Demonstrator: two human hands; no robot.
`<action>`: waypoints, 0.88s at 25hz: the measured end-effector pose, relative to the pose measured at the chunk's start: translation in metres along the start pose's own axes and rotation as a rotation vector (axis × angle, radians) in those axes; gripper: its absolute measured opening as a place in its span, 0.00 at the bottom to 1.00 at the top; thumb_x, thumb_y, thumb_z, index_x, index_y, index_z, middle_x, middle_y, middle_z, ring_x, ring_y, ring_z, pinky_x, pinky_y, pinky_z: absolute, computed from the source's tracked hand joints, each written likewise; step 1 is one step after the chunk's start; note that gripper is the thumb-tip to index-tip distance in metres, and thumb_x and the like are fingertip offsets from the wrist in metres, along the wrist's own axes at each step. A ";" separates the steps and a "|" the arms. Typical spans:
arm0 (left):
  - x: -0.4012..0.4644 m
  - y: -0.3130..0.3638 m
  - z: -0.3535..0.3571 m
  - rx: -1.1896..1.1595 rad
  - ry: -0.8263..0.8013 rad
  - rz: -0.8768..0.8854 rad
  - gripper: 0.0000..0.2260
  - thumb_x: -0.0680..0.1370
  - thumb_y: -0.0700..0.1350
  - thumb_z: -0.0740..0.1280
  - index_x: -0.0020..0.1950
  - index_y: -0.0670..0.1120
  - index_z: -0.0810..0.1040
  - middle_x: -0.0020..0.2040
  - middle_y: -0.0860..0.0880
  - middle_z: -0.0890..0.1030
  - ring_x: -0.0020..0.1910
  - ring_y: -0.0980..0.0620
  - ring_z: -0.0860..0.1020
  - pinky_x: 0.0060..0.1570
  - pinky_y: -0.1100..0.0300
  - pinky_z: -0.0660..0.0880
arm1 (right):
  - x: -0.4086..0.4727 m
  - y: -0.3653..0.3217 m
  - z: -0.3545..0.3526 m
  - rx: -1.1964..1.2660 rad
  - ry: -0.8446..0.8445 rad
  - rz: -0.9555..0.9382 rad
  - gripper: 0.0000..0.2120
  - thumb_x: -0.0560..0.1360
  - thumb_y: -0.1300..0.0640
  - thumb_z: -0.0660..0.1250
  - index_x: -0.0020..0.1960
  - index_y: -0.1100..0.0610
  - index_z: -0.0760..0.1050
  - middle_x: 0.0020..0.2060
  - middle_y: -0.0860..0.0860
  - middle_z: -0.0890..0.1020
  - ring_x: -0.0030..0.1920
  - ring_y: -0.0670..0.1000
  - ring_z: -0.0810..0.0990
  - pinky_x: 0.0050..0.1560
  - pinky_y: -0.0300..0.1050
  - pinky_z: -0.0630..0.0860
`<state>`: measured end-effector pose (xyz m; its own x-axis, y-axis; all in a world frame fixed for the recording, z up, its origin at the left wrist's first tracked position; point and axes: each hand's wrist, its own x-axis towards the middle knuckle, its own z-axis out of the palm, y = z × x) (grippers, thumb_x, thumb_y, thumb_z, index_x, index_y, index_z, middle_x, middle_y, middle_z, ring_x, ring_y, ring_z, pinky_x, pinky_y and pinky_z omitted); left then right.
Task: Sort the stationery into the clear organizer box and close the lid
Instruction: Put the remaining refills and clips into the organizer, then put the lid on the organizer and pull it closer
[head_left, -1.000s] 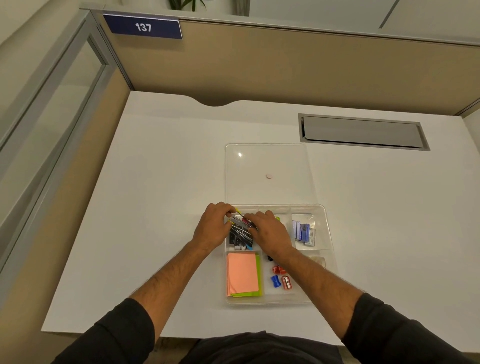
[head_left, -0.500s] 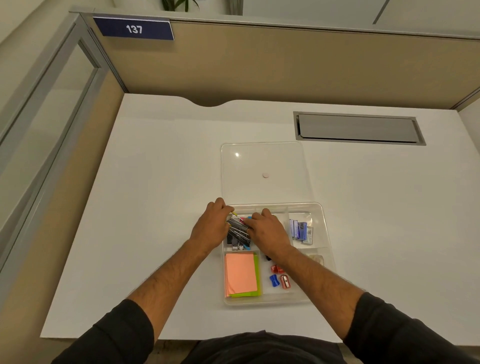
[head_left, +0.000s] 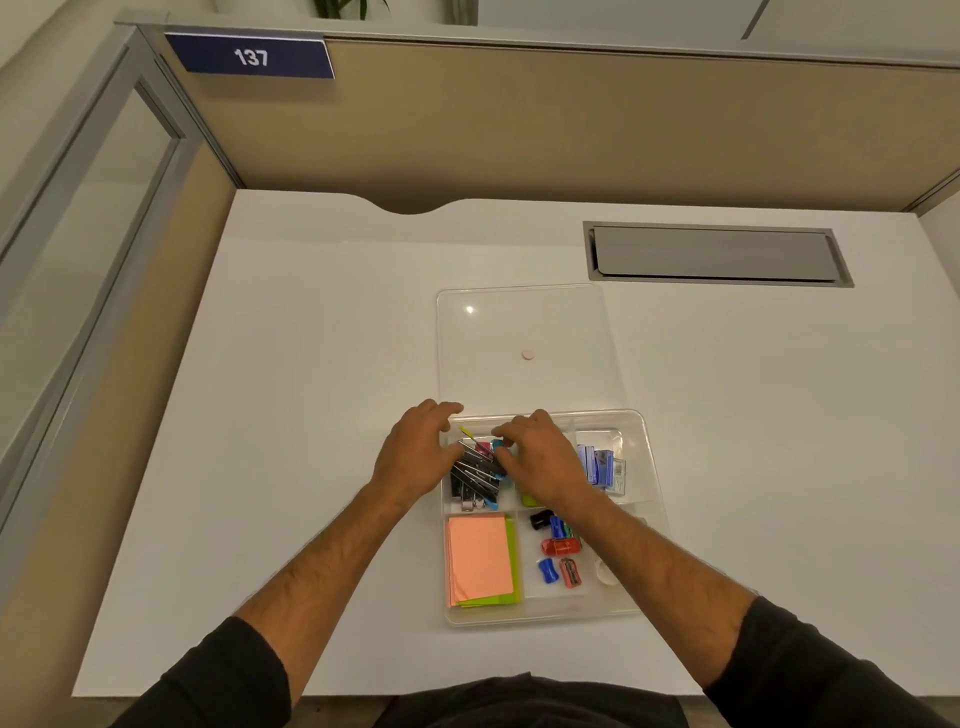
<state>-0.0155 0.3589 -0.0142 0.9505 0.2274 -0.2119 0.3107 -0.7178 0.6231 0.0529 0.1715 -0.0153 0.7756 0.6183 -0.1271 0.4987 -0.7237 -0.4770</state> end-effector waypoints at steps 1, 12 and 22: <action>0.004 0.001 -0.003 -0.032 0.024 -0.026 0.21 0.74 0.47 0.73 0.66 0.54 0.75 0.50 0.55 0.76 0.48 0.56 0.74 0.48 0.61 0.75 | 0.003 0.003 -0.004 0.041 0.029 0.023 0.12 0.77 0.54 0.65 0.59 0.54 0.79 0.49 0.48 0.82 0.53 0.50 0.72 0.50 0.45 0.72; 0.064 -0.010 -0.012 -0.211 0.158 -0.204 0.11 0.77 0.44 0.71 0.58 0.48 0.80 0.53 0.49 0.81 0.47 0.54 0.78 0.52 0.57 0.77 | 0.036 0.063 -0.065 0.235 0.224 0.314 0.04 0.75 0.57 0.67 0.45 0.53 0.81 0.40 0.46 0.83 0.39 0.46 0.79 0.45 0.43 0.76; 0.101 -0.015 0.005 -0.206 0.076 -0.406 0.22 0.77 0.45 0.70 0.70 0.45 0.72 0.64 0.46 0.76 0.55 0.49 0.77 0.54 0.60 0.71 | 0.073 0.152 -0.069 0.277 0.082 0.675 0.28 0.76 0.53 0.69 0.72 0.61 0.66 0.66 0.57 0.74 0.66 0.58 0.72 0.66 0.51 0.69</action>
<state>0.0761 0.3895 -0.0484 0.7471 0.5163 -0.4186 0.6462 -0.4168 0.6393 0.2121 0.0854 -0.0372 0.9113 0.0322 -0.4105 -0.2056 -0.8283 -0.5212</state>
